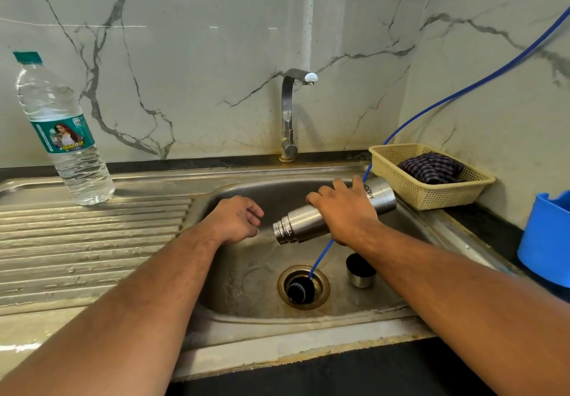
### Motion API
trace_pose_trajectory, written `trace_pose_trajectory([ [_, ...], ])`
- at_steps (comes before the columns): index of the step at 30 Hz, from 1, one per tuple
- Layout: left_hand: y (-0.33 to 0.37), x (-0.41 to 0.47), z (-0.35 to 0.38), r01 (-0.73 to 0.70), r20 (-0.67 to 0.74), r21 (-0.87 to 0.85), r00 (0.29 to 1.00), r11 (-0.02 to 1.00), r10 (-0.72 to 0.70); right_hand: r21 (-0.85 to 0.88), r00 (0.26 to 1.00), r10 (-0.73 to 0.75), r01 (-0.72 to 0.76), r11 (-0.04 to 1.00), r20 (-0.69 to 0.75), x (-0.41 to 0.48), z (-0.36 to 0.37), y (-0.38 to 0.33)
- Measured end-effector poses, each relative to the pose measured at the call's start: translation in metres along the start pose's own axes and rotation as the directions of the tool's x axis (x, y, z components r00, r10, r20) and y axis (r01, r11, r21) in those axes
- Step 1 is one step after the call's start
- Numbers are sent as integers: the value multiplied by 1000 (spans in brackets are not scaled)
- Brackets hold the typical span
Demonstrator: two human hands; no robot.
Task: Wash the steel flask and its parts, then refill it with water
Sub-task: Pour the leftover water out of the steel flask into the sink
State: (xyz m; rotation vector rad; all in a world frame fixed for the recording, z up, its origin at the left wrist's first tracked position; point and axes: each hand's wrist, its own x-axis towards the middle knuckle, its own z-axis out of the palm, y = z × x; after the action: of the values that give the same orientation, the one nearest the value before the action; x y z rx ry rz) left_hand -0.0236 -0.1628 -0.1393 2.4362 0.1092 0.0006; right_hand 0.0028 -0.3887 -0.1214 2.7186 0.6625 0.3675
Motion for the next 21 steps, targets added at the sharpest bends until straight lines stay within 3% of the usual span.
trace_pose_trajectory([
  [10,-1,0,-1,-5,10,27,1000,1000,4,-181,990,-22,-3,983,-140,-4,-14,-8],
  [21,-2,2,-1,-10,-13,60,1000,998,11,-151,988,-92,73,986,-124,-10,-19,-15],
])
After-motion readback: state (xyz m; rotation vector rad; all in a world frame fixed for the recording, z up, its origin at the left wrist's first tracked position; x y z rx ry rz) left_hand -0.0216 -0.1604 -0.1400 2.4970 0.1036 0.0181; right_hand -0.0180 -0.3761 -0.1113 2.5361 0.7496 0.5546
